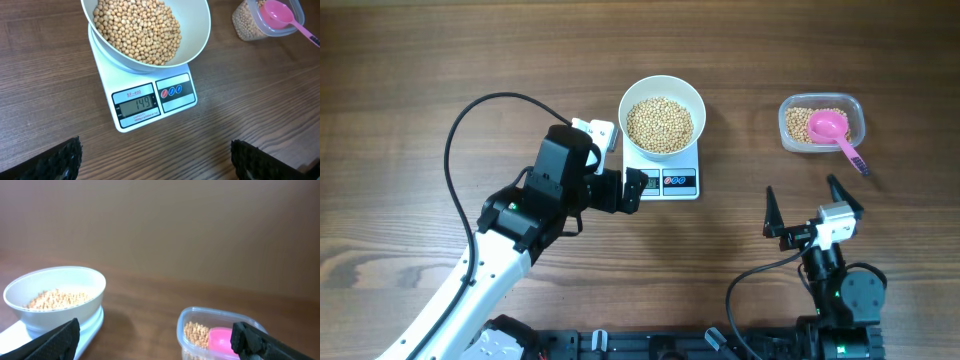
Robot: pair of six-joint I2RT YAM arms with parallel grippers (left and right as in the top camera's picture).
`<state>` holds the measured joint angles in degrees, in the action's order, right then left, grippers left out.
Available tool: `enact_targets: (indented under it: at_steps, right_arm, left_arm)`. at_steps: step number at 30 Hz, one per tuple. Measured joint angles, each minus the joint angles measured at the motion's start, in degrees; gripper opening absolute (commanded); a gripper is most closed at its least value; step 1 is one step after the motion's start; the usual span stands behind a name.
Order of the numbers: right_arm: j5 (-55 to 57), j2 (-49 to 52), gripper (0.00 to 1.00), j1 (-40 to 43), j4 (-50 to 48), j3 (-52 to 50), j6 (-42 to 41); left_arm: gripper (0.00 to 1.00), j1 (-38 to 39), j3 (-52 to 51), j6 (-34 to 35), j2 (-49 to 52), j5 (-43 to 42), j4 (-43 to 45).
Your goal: Scoop item into bowl and weigh 150g on scale
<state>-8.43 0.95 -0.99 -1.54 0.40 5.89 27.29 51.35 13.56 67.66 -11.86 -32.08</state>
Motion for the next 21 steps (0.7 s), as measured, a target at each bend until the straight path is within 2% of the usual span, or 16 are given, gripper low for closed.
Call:
enact_targets:
  at_steps: [21]
  right_arm:
    - [6.1,0.0,1.0,1.9,1.6,0.0,-1.3]
  left_arm:
    - [1.0,0.0,0.0,0.0,0.0,0.0,0.0]
